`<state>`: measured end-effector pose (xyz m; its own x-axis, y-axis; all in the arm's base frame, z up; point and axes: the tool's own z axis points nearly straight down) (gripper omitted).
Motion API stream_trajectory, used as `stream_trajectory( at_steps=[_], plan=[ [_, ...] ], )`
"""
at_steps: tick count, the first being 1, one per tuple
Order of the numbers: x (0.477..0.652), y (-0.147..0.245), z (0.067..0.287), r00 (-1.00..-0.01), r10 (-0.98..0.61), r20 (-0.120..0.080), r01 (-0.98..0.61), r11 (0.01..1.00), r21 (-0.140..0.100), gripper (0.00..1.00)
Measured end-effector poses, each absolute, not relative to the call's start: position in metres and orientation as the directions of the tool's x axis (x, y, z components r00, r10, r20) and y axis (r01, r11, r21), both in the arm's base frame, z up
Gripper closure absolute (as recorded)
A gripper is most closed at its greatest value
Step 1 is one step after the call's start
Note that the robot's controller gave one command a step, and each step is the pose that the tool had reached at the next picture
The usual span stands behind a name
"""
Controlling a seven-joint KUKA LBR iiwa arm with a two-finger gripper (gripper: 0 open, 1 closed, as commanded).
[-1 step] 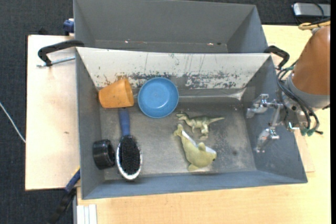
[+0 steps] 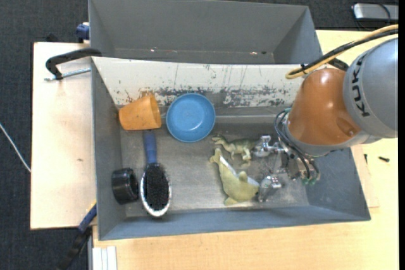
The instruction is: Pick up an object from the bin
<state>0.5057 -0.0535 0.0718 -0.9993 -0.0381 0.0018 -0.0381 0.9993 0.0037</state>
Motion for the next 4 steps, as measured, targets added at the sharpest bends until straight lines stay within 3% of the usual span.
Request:
stream_trajectory(
  at_steps=[1,2,3,4],
  plan=[
    [0.507,-0.057,0.075,-0.999,-0.035,-0.002,-0.035,0.999,0.0,1.0],
    [0.539,-0.067,0.229,-0.995,-0.101,-0.016,-0.101,0.995,-0.003,1.0],
    [0.536,-0.067,0.224,-0.995,-0.102,-0.006,-0.102,0.995,-0.001,0.0],
    [0.536,-0.042,0.102,-0.988,-0.154,-0.02,-0.154,0.988,-0.006,0.0]
  ],
)
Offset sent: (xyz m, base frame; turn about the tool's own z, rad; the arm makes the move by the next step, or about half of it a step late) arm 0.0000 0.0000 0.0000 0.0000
